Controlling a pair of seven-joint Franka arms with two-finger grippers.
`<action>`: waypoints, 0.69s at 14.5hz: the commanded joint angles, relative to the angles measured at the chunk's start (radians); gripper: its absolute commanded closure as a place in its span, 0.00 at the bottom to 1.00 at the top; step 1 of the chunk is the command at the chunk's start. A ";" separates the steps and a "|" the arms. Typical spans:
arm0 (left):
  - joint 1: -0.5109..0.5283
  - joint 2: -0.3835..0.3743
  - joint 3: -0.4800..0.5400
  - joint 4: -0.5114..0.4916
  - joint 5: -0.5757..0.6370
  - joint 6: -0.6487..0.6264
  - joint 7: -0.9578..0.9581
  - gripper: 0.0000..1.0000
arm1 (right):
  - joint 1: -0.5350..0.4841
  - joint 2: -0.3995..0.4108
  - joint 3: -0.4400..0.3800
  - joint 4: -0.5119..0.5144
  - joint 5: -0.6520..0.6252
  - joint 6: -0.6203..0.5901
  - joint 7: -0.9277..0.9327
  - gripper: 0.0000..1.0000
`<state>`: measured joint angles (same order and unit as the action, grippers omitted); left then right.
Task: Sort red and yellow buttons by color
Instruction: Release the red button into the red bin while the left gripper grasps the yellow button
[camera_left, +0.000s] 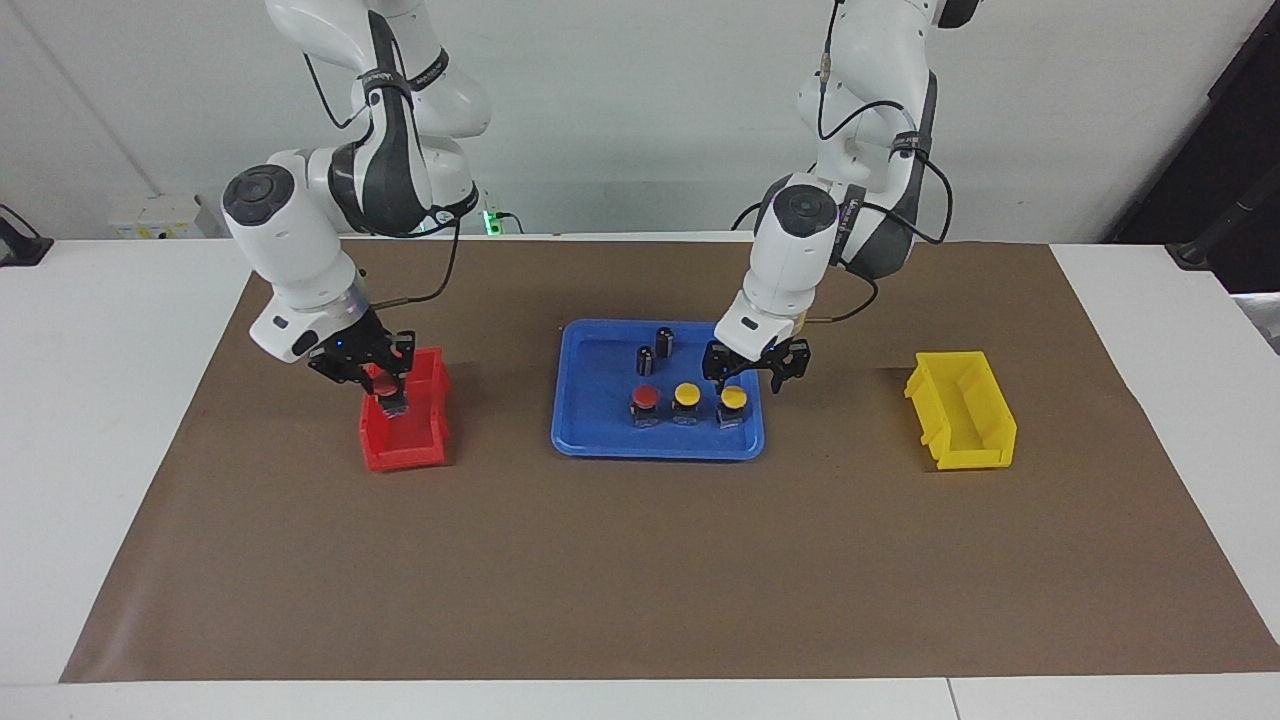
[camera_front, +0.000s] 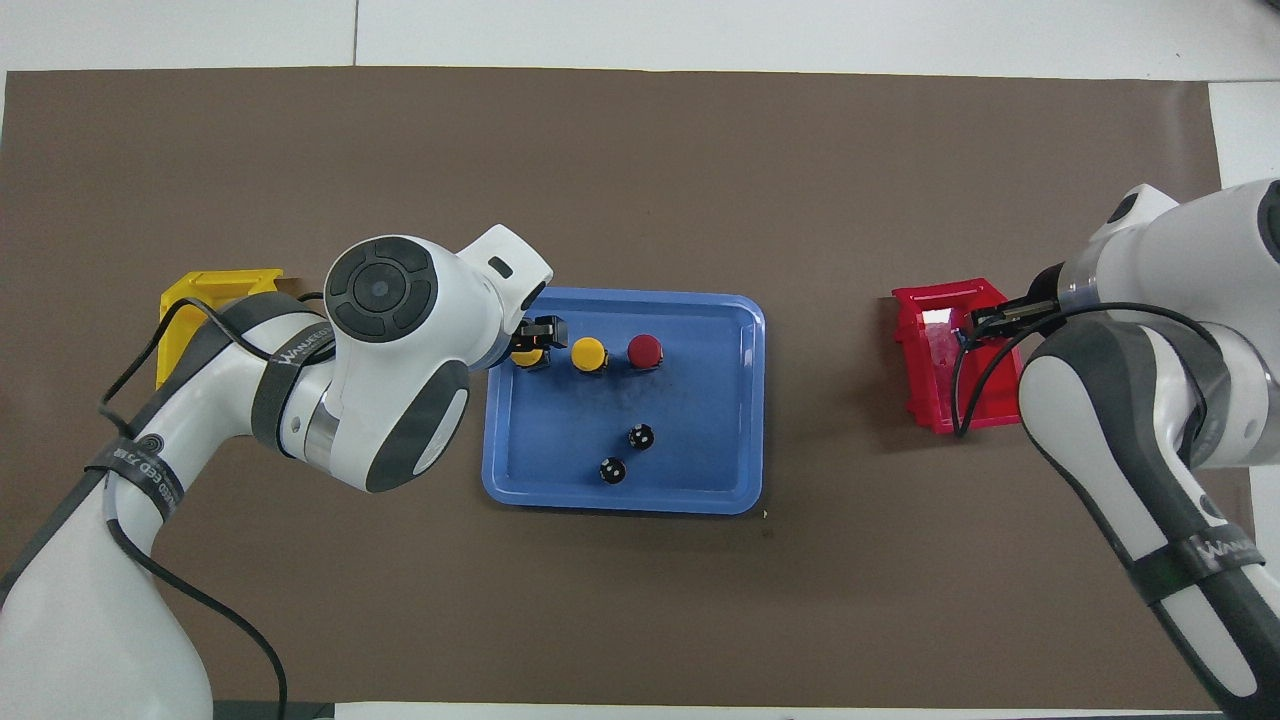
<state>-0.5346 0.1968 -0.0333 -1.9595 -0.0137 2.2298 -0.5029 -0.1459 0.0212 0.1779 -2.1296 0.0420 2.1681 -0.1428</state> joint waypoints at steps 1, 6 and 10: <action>-0.021 -0.004 0.016 -0.038 -0.009 0.060 -0.016 0.09 | -0.004 -0.056 0.005 -0.085 0.059 0.050 -0.011 0.70; -0.041 0.012 0.018 -0.039 -0.009 0.074 -0.039 0.12 | -0.011 -0.072 0.003 -0.185 0.059 0.131 -0.026 0.70; -0.042 0.012 0.018 -0.039 -0.009 0.077 -0.063 0.25 | -0.011 -0.081 0.002 -0.214 0.059 0.142 -0.026 0.69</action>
<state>-0.5573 0.2136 -0.0327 -1.9834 -0.0137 2.2818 -0.5422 -0.1465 -0.0233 0.1768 -2.2981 0.0739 2.2850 -0.1428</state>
